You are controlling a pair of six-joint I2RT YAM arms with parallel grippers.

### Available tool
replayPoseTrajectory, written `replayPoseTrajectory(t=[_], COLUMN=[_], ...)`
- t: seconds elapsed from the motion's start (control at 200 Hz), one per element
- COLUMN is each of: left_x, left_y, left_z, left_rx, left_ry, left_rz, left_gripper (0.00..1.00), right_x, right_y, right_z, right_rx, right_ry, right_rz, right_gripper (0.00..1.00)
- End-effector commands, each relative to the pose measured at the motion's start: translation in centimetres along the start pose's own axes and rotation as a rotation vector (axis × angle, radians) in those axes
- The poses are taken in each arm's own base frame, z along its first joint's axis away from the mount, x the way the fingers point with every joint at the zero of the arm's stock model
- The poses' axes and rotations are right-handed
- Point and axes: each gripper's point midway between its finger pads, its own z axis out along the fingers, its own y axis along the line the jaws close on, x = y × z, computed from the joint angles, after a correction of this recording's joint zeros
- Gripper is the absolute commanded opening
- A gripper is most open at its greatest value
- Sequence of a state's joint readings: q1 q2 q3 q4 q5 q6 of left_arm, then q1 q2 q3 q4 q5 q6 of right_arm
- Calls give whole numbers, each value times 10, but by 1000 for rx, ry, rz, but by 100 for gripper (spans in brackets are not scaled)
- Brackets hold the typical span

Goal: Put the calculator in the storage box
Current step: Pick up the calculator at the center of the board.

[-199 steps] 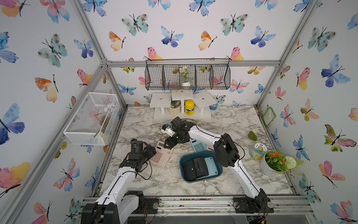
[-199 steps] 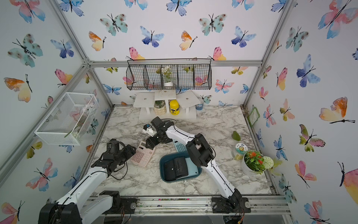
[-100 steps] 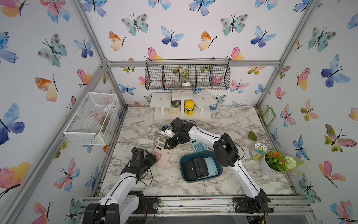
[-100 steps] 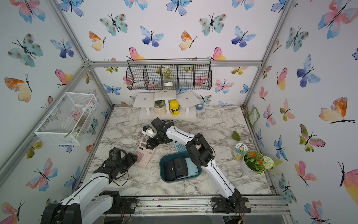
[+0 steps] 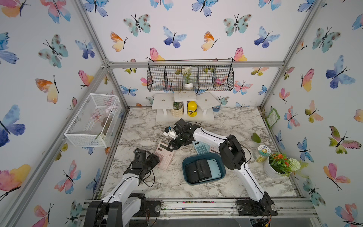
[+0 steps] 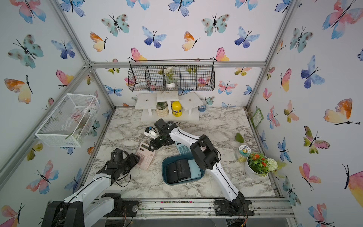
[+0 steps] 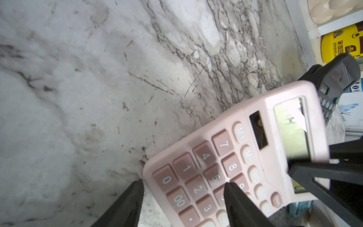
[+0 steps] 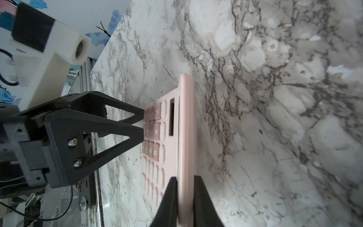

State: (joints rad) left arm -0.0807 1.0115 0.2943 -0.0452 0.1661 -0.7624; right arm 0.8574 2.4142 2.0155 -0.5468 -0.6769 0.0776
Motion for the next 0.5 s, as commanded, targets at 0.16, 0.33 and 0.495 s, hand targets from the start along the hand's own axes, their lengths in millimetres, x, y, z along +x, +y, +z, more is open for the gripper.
replayPoseTrajectory(t=[0.16,0.33,0.495], left_x=[-29,-43,-52], left_y=[-33,-47,-59], left_z=[-26,-43,-52], left_rx=[56,72,90], left_ry=[-79,-121,-132], left_rz=[62,78,92], left_gripper=[71,71,72], right_x=[-9,-16,-18], right_y=[18,24,29], right_z=[-29,-53,-82], right_rx=[43,106,181], right_ry=[-35,-65,-101], right_rz=[-9,11,37], right_gripper=[7,4,4])
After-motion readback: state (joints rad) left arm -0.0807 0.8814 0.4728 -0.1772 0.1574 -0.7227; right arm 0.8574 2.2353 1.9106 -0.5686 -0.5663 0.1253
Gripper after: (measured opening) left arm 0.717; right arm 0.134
